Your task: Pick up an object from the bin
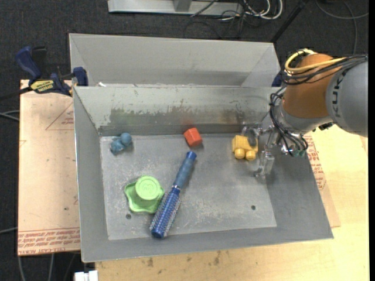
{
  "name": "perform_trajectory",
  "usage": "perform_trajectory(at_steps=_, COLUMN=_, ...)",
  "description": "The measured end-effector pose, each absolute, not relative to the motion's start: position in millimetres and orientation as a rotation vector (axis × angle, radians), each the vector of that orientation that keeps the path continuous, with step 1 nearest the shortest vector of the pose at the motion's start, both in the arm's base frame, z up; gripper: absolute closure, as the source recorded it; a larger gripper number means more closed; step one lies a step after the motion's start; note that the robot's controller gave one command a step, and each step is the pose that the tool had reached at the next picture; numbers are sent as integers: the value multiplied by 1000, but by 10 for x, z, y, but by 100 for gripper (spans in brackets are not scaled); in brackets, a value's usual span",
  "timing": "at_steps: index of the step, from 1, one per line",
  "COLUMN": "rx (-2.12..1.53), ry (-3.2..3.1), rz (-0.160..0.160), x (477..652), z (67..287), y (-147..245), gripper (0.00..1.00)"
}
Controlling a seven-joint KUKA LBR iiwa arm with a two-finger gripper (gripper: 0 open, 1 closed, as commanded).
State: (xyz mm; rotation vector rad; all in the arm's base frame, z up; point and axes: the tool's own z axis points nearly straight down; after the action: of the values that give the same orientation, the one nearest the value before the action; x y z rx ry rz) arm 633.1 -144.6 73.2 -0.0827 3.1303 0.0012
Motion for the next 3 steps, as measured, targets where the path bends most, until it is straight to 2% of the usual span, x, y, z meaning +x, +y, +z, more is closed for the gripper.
perform_trajectory(at_steps=1, rx=311, ry=3119, rz=3, x=6535, z=735, y=-1155, gripper=0)
perform_trajectory(at_steps=2, rx=-152, ry=3133, rz=0, x=6466, z=924, y=-1129, gripper=0)
perform_trajectory(at_steps=3, rx=-111, ry=3128, rz=1, x=6408, z=726, y=-1133, gripper=0)
